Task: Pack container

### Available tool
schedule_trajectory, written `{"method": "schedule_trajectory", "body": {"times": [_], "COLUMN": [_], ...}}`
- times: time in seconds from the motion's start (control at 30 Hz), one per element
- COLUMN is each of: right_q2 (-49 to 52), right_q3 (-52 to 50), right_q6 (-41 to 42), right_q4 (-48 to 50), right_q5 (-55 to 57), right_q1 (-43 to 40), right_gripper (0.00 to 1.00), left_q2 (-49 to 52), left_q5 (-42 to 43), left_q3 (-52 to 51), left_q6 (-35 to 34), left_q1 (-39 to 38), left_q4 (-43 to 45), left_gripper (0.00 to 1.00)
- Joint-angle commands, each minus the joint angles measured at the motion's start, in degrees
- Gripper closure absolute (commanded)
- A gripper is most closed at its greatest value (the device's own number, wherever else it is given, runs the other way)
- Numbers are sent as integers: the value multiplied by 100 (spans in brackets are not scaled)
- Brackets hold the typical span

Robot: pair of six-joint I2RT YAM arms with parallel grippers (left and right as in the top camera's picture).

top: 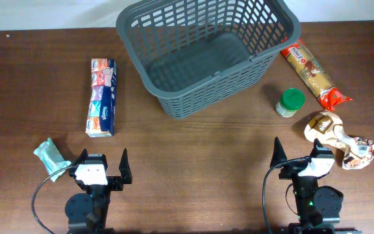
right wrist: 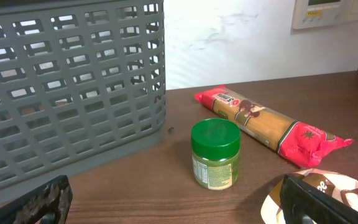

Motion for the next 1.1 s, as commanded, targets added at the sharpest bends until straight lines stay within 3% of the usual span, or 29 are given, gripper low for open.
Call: {"method": "schedule_trajectory", "body": {"times": [0.0,0.1,0.23,0.53,0.57,0.77,0.93,1.07], "right_q2": [-68,-68,-70,-63,-22,691,2258,3591], "right_q3": [-26,-26,-26,450,767,2227,3956,5554], "right_q6": [0,-2,48,326,326,131,-315,-557], "right_q4": [-42,-39,-7,590,345,-949,-1425,-1679], "right_q5": [-31,-28,-61,-516,-632,-1056,-1104,-2310], "right_q1": [52,52,52,52,52,52,52,52], "right_gripper": [1,1,1,1,1,1,1,1], "left_q2": [-55,-55,-55,136,260,837,1746,2500], "left_q5": [-2,-474,-334,2796,3217,3307,3062,3377], "left_q3": [-42,-42,-42,153,365,1290,2352,2997], "left_q6": [90,90,44,-1379,-1373,-883,-271,-278], "left_q1": [39,39,39,39,37,13,-144,-201], "left_q4": [13,243,308,551,398,-33,-28,164], "left_gripper": [1,1,1,1,1,1,1,1]}}
